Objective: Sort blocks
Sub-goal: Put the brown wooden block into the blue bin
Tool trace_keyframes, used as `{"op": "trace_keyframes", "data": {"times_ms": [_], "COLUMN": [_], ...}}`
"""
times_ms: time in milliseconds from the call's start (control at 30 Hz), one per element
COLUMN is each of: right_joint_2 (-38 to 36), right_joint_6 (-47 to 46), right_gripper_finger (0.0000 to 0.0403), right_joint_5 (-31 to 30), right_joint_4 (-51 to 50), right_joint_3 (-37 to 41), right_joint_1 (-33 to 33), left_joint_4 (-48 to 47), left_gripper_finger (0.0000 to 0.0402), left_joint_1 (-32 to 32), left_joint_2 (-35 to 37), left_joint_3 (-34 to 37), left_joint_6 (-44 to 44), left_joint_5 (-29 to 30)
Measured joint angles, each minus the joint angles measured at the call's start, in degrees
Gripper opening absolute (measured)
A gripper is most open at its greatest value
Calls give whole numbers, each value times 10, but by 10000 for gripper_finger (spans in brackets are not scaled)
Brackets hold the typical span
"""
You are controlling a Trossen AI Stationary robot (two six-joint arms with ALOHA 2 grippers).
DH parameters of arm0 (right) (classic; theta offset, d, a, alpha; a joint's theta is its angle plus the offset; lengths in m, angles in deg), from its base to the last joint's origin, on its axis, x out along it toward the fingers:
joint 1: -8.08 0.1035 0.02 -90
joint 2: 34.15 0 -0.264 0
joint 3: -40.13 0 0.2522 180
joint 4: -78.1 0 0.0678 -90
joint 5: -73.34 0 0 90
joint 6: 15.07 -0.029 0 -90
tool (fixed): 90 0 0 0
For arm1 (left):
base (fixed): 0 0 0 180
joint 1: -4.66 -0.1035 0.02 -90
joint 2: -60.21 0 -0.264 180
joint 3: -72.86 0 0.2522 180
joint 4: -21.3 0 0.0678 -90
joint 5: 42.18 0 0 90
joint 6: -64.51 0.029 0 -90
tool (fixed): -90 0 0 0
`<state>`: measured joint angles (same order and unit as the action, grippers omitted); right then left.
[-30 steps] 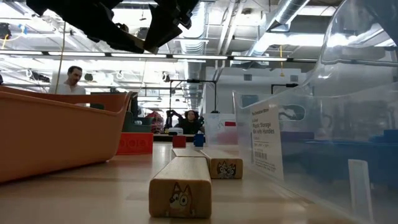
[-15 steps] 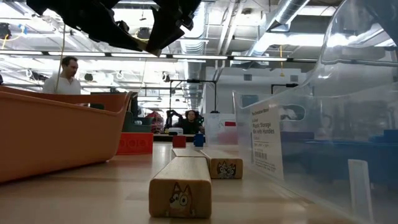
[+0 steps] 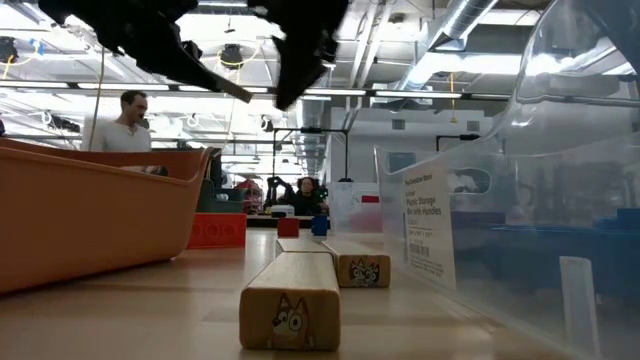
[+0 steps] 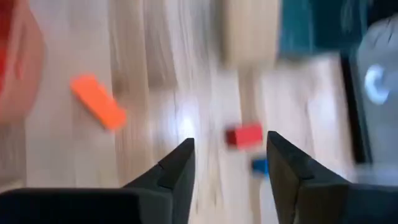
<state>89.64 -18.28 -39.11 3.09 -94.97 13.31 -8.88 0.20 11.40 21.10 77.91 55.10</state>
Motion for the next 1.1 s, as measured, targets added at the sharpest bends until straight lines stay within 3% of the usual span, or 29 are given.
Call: {"op": "trace_keyframes", "data": {"times_ms": [300, 533, 767, 1100], "right_joint_2": [2, 2, 2, 2], "right_joint_6": [-88, -88, -75, -38], "right_gripper_finger": [187, 178, 177, 177], "right_joint_5": [-1, -1, -1, -2], "right_joint_4": [-135, -122, -94, -82], "right_joint_3": [12, 12, 12, 12], "right_joint_1": [15, 40, 48, 53], "left_joint_4": [-83, -135, -156, -169], "left_gripper_finger": [105, 105, 105, 194], "left_joint_1": [-79, -184, -279, -293], "left_joint_2": [4, -11, -100, -217], "left_joint_3": [-1, -1, -5, -5], "left_joint_6": [-21, -8, -39, -69], "left_joint_5": [-12, 11, -10, -6]}}
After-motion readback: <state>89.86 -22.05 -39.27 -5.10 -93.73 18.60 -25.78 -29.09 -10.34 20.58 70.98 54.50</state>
